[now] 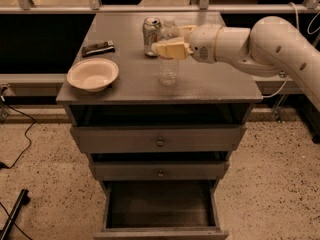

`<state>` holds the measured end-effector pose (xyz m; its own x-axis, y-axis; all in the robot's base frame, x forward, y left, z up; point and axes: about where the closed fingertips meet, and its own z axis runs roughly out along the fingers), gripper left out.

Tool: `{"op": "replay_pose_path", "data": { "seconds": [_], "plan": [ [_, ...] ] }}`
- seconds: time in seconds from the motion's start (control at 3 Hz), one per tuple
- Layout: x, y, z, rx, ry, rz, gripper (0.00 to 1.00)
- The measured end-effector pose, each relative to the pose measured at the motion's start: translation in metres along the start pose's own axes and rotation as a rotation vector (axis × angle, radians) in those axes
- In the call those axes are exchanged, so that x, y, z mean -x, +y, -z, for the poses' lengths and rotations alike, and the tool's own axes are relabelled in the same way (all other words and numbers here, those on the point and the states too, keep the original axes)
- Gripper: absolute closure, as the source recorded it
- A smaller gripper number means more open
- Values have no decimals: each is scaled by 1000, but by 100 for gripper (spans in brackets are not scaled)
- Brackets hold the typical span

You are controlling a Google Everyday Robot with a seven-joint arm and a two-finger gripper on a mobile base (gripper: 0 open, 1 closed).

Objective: Place water bottle into bottom drawer

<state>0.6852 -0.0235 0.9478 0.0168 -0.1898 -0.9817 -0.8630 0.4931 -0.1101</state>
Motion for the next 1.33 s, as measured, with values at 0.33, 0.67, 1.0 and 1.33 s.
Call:
{"op": "replay_pose_path", "data": {
  "seconds": [0.33,0.67,1.0,1.33],
  "plan": [
    [0,0,-6,-3,-46,-13,65],
    [12,-1,5,29,-170,-31,88],
    [45,23,35,128,-263,55,100],
    [46,56,76,233,-202,136,100]
  ]
}}
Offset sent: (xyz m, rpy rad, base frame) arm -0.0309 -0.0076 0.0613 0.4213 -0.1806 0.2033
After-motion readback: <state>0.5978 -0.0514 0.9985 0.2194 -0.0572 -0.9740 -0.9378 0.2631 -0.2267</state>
